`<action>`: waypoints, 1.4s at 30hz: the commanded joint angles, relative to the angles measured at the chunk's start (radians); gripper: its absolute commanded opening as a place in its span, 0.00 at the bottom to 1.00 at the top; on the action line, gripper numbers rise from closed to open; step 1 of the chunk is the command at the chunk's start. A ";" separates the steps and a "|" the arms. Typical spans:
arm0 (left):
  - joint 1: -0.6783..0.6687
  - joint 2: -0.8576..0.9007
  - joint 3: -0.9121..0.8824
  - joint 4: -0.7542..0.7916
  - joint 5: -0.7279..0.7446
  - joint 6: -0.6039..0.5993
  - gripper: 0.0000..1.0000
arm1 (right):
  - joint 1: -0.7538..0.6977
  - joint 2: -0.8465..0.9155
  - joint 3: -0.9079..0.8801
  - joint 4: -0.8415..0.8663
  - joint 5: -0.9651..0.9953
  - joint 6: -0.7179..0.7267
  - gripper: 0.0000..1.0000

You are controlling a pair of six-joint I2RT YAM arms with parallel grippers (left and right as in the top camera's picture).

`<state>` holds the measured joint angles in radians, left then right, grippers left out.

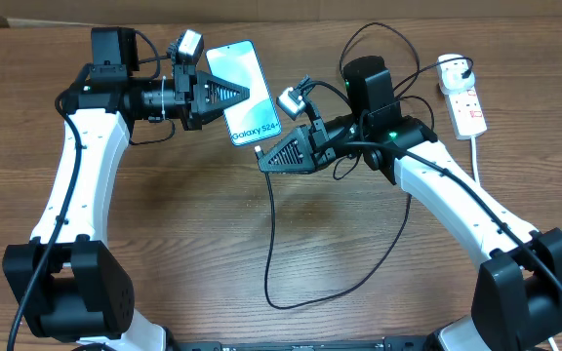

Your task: Plug charger to phone and switch on socket

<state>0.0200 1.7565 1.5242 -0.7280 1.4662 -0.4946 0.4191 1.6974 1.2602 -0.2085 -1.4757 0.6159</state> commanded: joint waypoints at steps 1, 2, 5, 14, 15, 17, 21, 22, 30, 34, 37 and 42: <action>-0.001 -0.011 0.002 0.003 0.047 0.001 0.04 | -0.007 -0.008 0.016 0.006 0.013 0.006 0.04; -0.001 -0.011 0.002 0.003 0.047 0.001 0.04 | -0.009 -0.008 0.016 0.006 0.013 0.006 0.04; -0.001 -0.011 0.002 0.003 0.047 0.001 0.04 | -0.023 -0.008 0.016 0.006 0.012 0.018 0.04; -0.001 -0.011 0.002 0.003 0.046 0.005 0.04 | -0.028 -0.008 0.016 0.006 -0.037 0.021 0.04; -0.001 -0.011 0.002 0.003 0.046 0.005 0.04 | -0.028 -0.008 0.016 0.006 -0.037 0.021 0.04; -0.001 -0.011 0.002 0.003 0.047 0.005 0.04 | -0.028 -0.008 0.016 0.006 -0.037 0.021 0.04; -0.001 -0.011 0.002 0.003 0.046 0.005 0.04 | -0.028 -0.008 0.016 0.006 -0.037 0.023 0.04; -0.001 -0.011 0.002 0.003 0.046 0.005 0.04 | -0.028 -0.008 0.016 0.006 -0.037 0.026 0.04; -0.001 -0.011 0.002 0.003 0.044 0.005 0.04 | -0.027 -0.008 0.016 0.007 -0.036 0.036 0.04; -0.001 -0.011 0.002 0.003 0.042 0.005 0.04 | -0.027 -0.008 0.016 0.021 -0.036 0.048 0.04; -0.001 -0.011 0.002 0.003 0.032 0.004 0.04 | -0.027 -0.008 0.016 0.021 -0.035 0.050 0.04; -0.001 -0.011 0.002 0.003 0.020 0.001 0.04 | -0.026 -0.008 0.016 0.021 -0.009 0.069 0.04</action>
<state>0.0200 1.7565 1.5242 -0.7284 1.4620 -0.4946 0.3931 1.6974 1.2602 -0.1947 -1.4864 0.6712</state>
